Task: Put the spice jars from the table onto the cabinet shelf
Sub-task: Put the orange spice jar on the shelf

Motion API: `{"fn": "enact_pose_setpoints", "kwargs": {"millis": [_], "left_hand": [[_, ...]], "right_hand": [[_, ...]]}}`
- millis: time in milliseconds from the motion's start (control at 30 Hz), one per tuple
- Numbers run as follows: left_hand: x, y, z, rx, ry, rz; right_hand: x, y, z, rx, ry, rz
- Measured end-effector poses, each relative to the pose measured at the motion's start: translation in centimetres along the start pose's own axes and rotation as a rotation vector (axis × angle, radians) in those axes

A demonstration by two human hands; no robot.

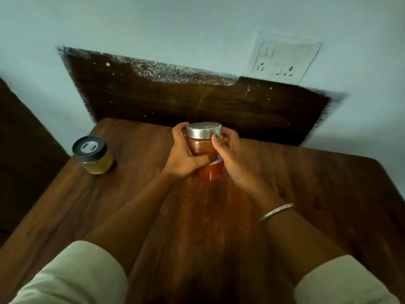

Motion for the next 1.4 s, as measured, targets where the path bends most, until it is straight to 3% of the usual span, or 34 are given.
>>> {"fn": "enact_pose_setpoints", "kwargs": {"millis": [133, 267, 400, 633, 733, 933, 1167, 1400], "left_hand": [[1.8, -4.4, 0.9, -0.060, -0.002, 0.093], [3.0, -8.1, 2.2, -0.070, -0.033, 0.050], [3.9, -11.3, 3.3, -0.203, -0.064, -0.002], [6.3, -12.4, 3.4, -0.216, -0.107, 0.014], [6.9, -12.7, 3.3, -0.269, -0.076, 0.008], [7.5, -13.7, 4.0, -0.511, -0.033, -0.212], [8.8, -13.4, 4.4, -0.387, -0.131, -0.556], [10.9, -13.9, 5.2, -0.273, -0.319, -0.607]], "right_hand": [[-1.3, 2.9, 2.0, -0.067, 0.000, -0.024], [-2.5, 6.6, 3.3, 0.044, -0.011, 0.010], [-3.2, 9.4, 4.3, 0.132, -0.039, -0.002], [-4.1, 12.5, 6.3, -0.097, -0.049, -0.127], [-4.5, 13.1, 7.1, -0.253, -0.018, -0.050], [-5.1, 14.7, 7.3, -0.214, 0.048, 0.048], [-5.7, 15.2, 8.3, -0.175, 0.052, 0.071], [-7.3, 16.4, 8.6, -0.138, 0.102, 0.094]]}}
Point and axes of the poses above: each hand's wrist, its own z-axis away from the middle knuckle, its own y-axis out of the back of the hand, x = y × z, the point moved 7 cm from there along -z, towards the middle knuckle, and after that the axes turned 12 degrees about y, right-handed, at the moved point
